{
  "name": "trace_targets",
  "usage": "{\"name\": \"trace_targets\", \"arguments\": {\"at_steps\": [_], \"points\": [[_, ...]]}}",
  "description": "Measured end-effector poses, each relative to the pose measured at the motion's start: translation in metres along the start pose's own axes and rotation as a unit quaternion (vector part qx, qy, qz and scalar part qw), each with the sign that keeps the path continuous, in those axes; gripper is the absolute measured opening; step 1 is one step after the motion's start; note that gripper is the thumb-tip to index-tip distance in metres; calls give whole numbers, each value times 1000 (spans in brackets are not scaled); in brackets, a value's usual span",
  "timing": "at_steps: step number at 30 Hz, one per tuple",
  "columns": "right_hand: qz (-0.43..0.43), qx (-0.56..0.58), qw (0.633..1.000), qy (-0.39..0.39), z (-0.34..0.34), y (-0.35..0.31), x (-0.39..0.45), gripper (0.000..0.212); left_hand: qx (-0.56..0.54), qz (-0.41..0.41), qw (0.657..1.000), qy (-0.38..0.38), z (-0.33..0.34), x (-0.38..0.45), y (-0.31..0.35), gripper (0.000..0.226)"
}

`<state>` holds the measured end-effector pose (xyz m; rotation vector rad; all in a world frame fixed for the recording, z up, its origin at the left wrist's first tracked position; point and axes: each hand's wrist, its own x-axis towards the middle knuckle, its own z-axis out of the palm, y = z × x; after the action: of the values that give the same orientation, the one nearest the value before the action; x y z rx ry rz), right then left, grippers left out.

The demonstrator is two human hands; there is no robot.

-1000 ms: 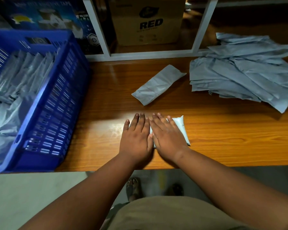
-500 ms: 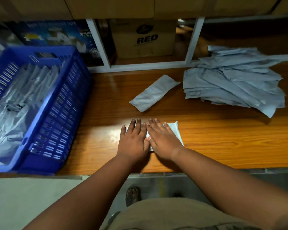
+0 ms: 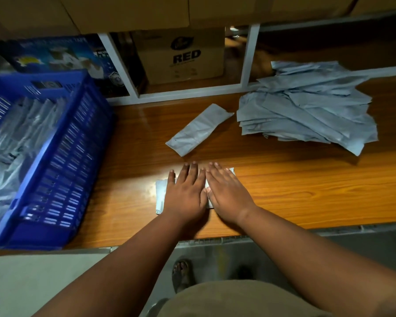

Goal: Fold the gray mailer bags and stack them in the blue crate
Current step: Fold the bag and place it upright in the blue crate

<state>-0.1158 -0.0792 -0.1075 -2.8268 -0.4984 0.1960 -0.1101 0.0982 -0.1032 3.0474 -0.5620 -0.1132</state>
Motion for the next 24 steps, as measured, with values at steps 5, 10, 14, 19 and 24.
{"name": "trace_targets", "arguments": {"at_steps": [5, 10, 14, 19, 24], "points": [[8, -18, 1000, 12, 5, 1, 0, 65, 6, -16, 1000, 6, 3, 1, 3, 67], [16, -30, 999, 3, 8, 2, 3, 67, 13, -21, 1000, -2, 9, 2, 2, 65], [18, -37, 999, 3, 11, 3, 4, 67, 8, 0, 1000, -2, 12, 4, -4, 63], [18, -43, 999, -17, 5, 2, 4, 68, -8, 9, 1000, -23, 6, 0, -8, 65], [6, -13, 997, -76, -10, 5, 7, 68, -1, -12, 997, -82, -23, -13, -27, 86]]}}
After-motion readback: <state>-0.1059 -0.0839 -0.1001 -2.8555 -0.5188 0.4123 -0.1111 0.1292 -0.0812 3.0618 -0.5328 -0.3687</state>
